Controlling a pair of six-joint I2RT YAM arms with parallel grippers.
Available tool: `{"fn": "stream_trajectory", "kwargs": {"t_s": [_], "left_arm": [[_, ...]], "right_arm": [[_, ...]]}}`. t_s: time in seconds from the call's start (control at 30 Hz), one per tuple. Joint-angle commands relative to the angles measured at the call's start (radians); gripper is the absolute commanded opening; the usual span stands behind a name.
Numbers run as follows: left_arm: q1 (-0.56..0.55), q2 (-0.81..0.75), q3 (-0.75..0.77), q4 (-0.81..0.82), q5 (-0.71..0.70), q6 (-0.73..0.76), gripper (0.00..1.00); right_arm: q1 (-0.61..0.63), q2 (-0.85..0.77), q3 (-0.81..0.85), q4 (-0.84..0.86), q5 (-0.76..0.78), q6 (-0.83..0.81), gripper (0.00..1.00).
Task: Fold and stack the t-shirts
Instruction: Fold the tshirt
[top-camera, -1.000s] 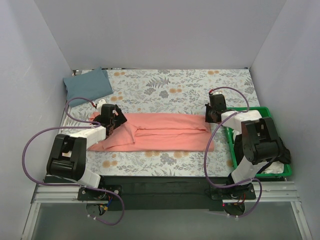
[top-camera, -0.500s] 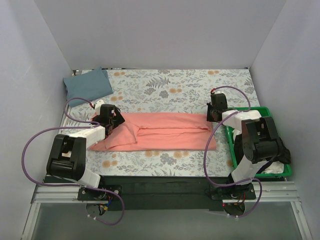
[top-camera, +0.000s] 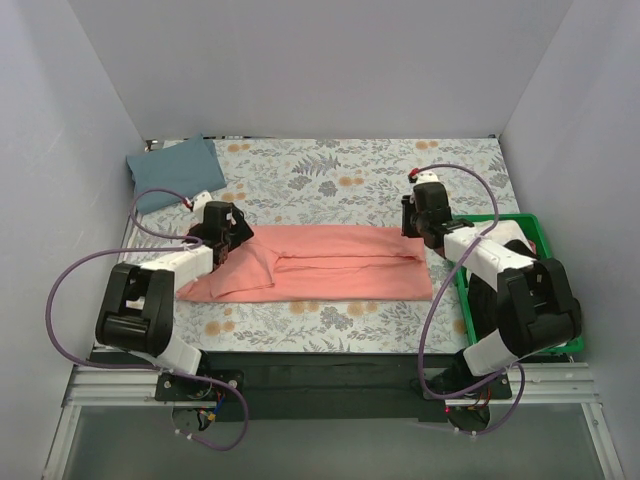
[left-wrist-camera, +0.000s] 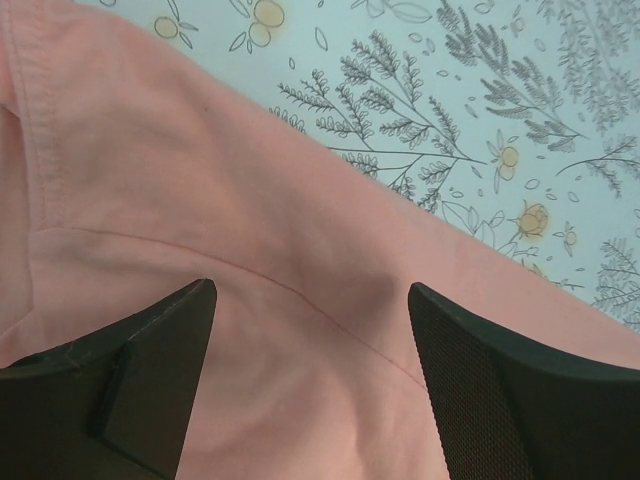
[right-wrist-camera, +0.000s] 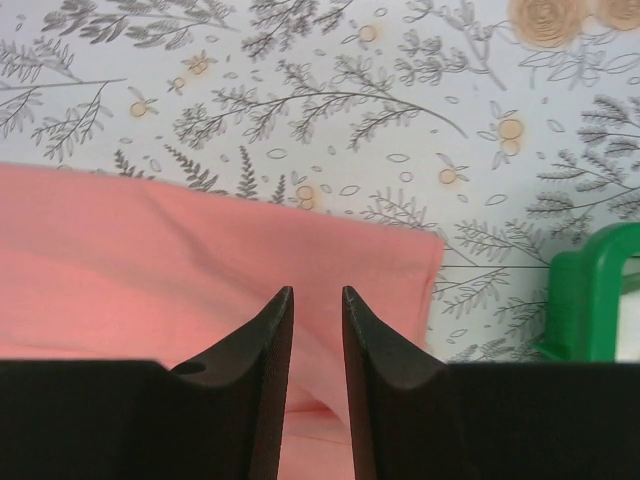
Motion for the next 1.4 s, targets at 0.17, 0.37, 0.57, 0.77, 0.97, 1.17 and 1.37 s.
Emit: {"fn": "stream_trajectory", "kwargs": {"t_s": [0.17, 0.37, 0.57, 0.77, 0.97, 1.17, 1.37], "left_arm": [[-0.002, 0.151, 0.072, 0.023, 0.028, -0.018, 0.77], [-0.017, 0.255, 0.121, 0.041, 0.045, 0.011, 0.76], [-0.080, 0.361, 0.193, 0.049, 0.072, 0.030, 0.76], [-0.138, 0.455, 0.274, 0.058, 0.131, 0.033, 0.76], [-0.177, 0.525, 0.357, 0.058, 0.167, 0.051, 0.75], [-0.185, 0.613, 0.517, 0.055, 0.215, 0.100, 0.75], [-0.186, 0.714, 0.667, 0.058, 0.270, 0.148, 0.75]], "right_arm": [[0.043, 0.076, -0.026, 0.010, -0.068, 0.025, 0.30], [0.043, 0.118, -0.035, 0.001, -0.098, 0.047, 0.27], [0.041, 0.133, -0.052, -0.133, -0.072, 0.097, 0.23], [0.043, 0.069, -0.120, -0.200, -0.106, 0.182, 0.21], [0.043, -0.005, -0.209, -0.231, -0.183, 0.245, 0.17], [0.072, -0.104, -0.267, -0.253, -0.238, 0.291, 0.17], [0.169, -0.106, -0.292, -0.256, -0.243, 0.337, 0.17]]}}
